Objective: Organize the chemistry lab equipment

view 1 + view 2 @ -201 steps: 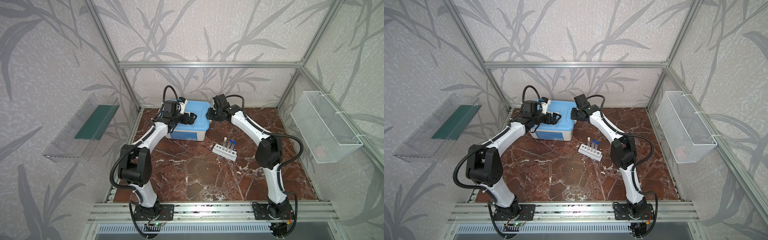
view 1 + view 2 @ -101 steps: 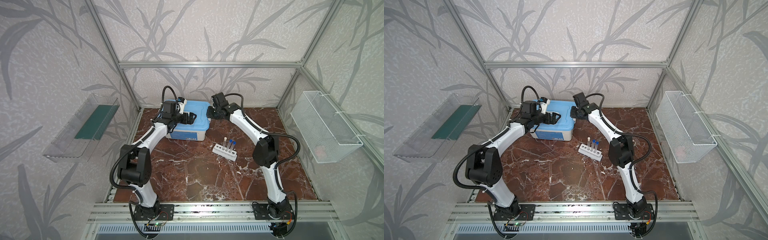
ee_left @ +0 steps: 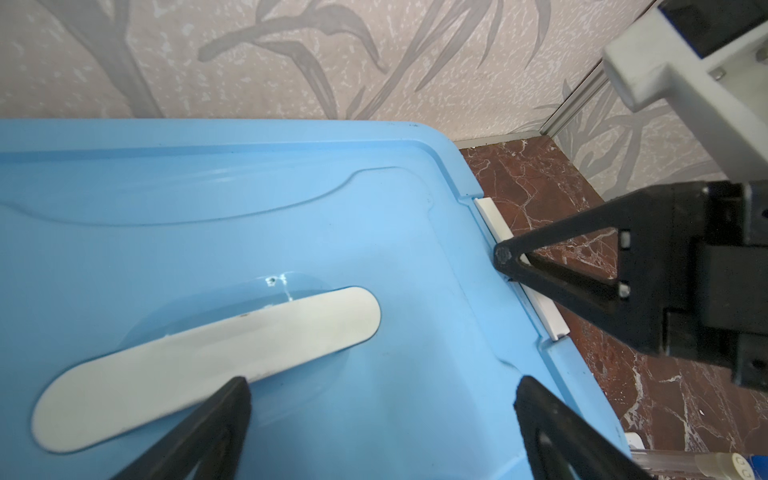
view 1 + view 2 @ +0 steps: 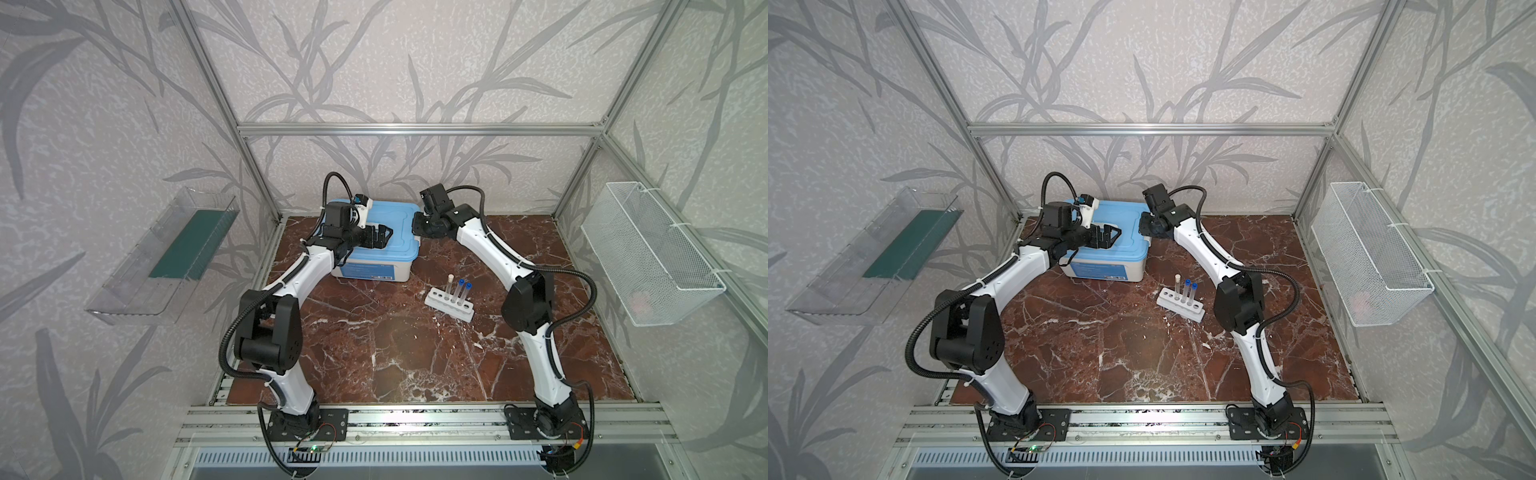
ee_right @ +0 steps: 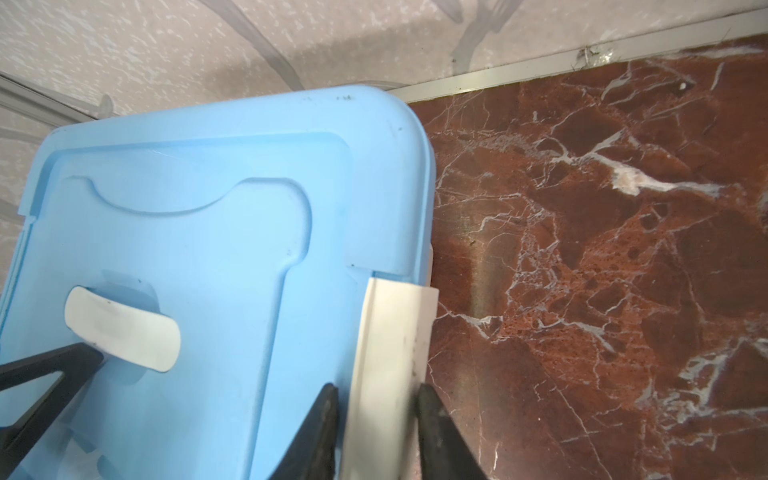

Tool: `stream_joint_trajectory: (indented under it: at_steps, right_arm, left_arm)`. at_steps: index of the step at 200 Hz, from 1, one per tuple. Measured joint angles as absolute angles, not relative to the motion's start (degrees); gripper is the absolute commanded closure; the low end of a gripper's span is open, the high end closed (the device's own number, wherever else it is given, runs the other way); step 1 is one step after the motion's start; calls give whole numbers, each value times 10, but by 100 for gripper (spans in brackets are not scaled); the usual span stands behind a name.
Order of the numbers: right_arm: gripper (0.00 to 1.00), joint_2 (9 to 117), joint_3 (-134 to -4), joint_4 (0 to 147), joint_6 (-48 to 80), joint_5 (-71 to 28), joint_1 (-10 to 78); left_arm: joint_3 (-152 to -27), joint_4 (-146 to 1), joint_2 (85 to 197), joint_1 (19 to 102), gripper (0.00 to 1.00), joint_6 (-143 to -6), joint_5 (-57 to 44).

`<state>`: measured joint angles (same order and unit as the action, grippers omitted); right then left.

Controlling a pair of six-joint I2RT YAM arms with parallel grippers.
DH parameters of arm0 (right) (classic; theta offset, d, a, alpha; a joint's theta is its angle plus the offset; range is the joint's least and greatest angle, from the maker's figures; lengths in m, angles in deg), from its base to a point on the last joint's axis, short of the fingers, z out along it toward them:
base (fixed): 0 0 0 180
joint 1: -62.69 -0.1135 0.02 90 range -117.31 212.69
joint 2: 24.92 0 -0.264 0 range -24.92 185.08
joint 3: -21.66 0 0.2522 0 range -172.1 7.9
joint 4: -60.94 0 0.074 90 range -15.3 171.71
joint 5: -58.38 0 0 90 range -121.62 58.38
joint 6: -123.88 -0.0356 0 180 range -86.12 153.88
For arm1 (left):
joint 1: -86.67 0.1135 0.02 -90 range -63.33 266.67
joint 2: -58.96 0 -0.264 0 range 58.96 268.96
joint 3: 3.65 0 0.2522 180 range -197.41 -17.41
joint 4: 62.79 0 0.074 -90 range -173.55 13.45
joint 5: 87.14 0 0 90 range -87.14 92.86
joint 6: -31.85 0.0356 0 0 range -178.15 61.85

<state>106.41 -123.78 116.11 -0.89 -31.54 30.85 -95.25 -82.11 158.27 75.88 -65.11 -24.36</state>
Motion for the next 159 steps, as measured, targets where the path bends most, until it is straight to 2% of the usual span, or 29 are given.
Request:
stream_joint_trajectory:
  at_steps: [44, 89, 159]
  right_arm:
    - [50, 1077, -1274, 1177, 4, -299, 307]
    - [39, 1077, -1276, 1174, 38, -270, 308]
    - [30, 1079, -1305, 1190, 161, -282, 262]
  left_arm:
    - [-953, -838, 1563, 761, 1, -671, -231]
    - [-969, -885, 1520, 772, 0, -699, -169]
    - [-943, -924, 1459, 911, 1, -774, -122]
